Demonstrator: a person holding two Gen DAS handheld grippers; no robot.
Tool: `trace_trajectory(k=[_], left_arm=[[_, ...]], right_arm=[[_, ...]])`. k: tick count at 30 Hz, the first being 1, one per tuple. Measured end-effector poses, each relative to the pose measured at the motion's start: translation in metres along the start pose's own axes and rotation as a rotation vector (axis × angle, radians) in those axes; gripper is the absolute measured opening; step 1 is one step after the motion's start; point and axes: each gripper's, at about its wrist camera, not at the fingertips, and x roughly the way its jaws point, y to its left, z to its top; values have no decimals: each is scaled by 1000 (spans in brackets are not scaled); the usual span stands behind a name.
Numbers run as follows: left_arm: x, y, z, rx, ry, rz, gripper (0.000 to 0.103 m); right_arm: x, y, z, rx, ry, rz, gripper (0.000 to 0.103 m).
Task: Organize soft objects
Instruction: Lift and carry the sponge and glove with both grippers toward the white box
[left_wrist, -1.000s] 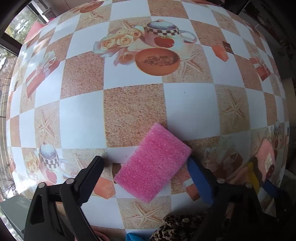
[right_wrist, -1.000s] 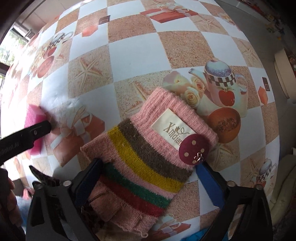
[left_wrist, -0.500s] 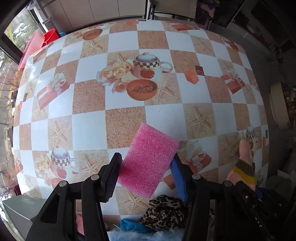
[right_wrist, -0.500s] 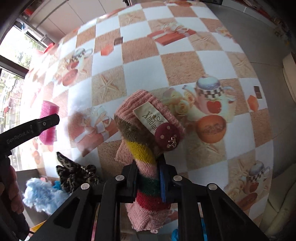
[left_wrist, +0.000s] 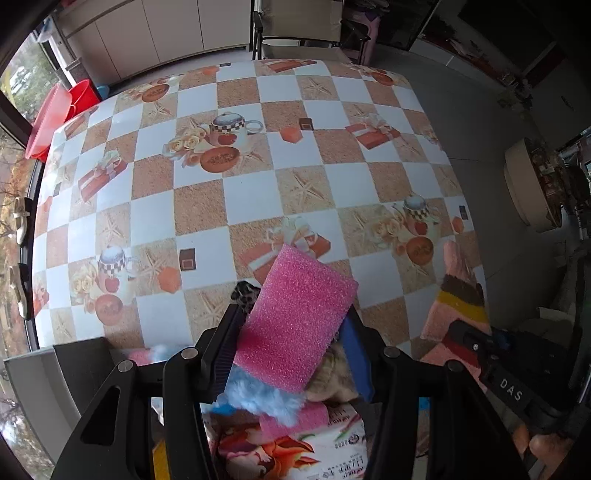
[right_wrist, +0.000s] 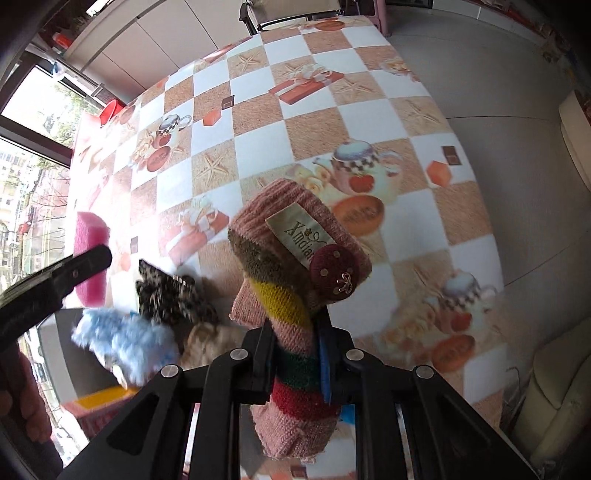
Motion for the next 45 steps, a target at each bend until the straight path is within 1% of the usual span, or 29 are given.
trace_trajectory(k=[2, 3, 7, 11, 17, 20, 24, 28, 33, 36, 40, 45], left_arm=[[-7, -6, -12, 13, 0, 0, 56], [-11, -9, -19, 20, -17, 6, 56], [-26, -21, -48, 29, -16, 1, 56], [-36, -34, -82, 53, -7, 14, 56], [-40, -46, -129, 76, 37, 7, 56], [-39, -47, -148, 94, 66, -2, 56], [-37, -47, -168, 140, 87, -7, 56], [-33, -43, -188, 199, 101, -31, 56], [-38, -31, -218, 277, 105, -75, 56], [-49, -17, -233, 302, 79, -86, 56], [-59, 8, -249, 293, 58, -83, 56], [-72, 45, -269, 248, 29, -70, 56]], right_arm=[[-6, -3, -7, -5, 4, 7, 19], [-10, -4, -12, -10, 8, 11, 19], [-24, -6, -30, -40, 13, 29, 19], [-30, -7, -50, -76, 30, 45, 19], [-30, -7, -78, -122, 69, 67, 19], [-28, -6, -96, -145, 96, 58, 19], [-25, -6, -118, -141, 126, 51, 20], [-19, 0, -143, -121, 152, 38, 20], [-14, 22, -180, -104, 176, 17, 19], [-15, 42, -203, -112, 183, 15, 19], [-16, 71, -224, -137, 180, 13, 19], [-17, 114, -243, -221, 173, 20, 19]])
